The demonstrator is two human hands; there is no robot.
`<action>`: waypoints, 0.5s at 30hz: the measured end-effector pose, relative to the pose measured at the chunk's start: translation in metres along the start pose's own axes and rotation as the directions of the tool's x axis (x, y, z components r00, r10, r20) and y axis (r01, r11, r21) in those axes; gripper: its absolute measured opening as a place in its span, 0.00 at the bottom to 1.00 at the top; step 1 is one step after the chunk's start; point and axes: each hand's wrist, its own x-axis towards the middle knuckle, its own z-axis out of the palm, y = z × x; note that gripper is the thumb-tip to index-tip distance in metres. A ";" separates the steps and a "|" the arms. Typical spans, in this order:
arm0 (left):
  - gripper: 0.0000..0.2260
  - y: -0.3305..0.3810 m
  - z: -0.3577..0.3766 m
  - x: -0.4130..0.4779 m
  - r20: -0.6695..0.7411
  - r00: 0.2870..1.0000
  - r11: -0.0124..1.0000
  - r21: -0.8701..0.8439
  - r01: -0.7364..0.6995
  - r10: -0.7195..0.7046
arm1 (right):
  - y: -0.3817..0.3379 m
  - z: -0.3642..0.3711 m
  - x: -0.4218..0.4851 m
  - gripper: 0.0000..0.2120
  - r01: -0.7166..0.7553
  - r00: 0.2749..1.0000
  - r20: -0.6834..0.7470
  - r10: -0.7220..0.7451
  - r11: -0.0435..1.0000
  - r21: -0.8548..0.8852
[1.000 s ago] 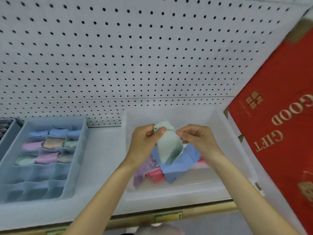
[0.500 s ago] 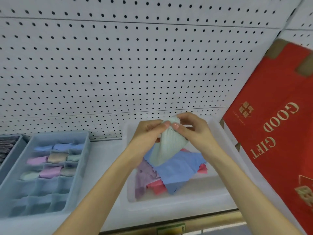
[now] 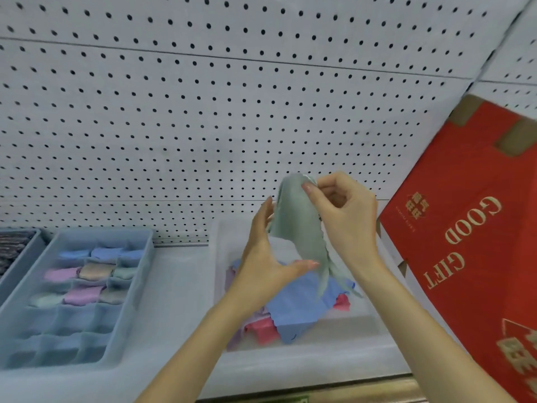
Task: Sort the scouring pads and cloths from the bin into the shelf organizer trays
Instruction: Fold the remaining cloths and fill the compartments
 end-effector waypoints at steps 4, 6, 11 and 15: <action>0.19 0.003 0.001 0.011 -0.099 0.995 0.975 -0.220 -0.027 0.005 | -0.003 -0.008 0.001 0.07 -0.034 0.996 0.079 0.030 0.998 0.049; 0.03 0.007 -0.007 0.016 -0.189 0.982 0.965 -0.261 -0.033 -0.017 | -0.001 -0.016 0.002 0.07 -0.078 0.993 0.090 0.071 0.994 0.076; 0.11 0.015 -0.034 0.024 -0.029 0.998 0.892 -0.450 0.044 -0.063 | 0.011 -0.032 0.003 0.09 -0.244 0.965 0.141 0.223 0.956 0.159; 0.22 0.030 -0.049 0.029 0.075 0.997 0.903 -0.429 0.000 0.035 | 0.010 -0.029 -0.005 0.13 -0.240 0.968 0.115 0.223 0.956 0.167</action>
